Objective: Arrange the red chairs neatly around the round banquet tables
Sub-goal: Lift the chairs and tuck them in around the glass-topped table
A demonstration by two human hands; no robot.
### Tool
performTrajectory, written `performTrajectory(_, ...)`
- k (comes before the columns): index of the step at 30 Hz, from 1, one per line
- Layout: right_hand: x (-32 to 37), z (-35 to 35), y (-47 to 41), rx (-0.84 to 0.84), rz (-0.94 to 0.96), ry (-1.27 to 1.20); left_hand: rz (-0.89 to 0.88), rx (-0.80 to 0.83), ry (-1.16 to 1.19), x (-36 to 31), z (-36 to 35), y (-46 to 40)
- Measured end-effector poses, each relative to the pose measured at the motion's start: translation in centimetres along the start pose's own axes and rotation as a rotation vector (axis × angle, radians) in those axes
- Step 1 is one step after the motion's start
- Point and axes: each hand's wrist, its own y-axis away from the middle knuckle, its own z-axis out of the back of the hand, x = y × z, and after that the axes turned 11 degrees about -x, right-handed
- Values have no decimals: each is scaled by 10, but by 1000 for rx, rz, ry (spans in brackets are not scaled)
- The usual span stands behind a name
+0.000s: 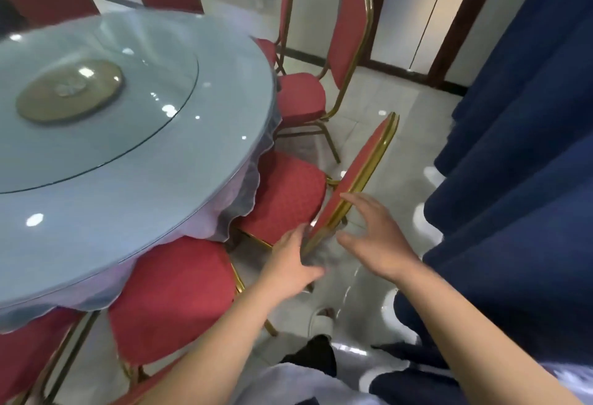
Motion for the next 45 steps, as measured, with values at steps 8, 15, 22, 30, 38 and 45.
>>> performTrajectory(8,-24,40,-146,195,163,681,75,181,0,-41,-40,-101)
performTrajectory(15,-58,63,-249,462,383,913,96,323,-36,-48,-31,-143)
performTrajectory(22,-102,83,-331,715,758,734,273,154,0,-61,-60,-134)
performTrajectory(30,-137,85,-390,799,876,585,628,-240,13,-111,-103,-135)
performTrajectory(38,-138,84,-454,844,972,611,686,-335,0,-150,-116,-176)
performTrajectory(45,-141,87,-479,721,932,582,677,-375,4,-162,-126,-201)
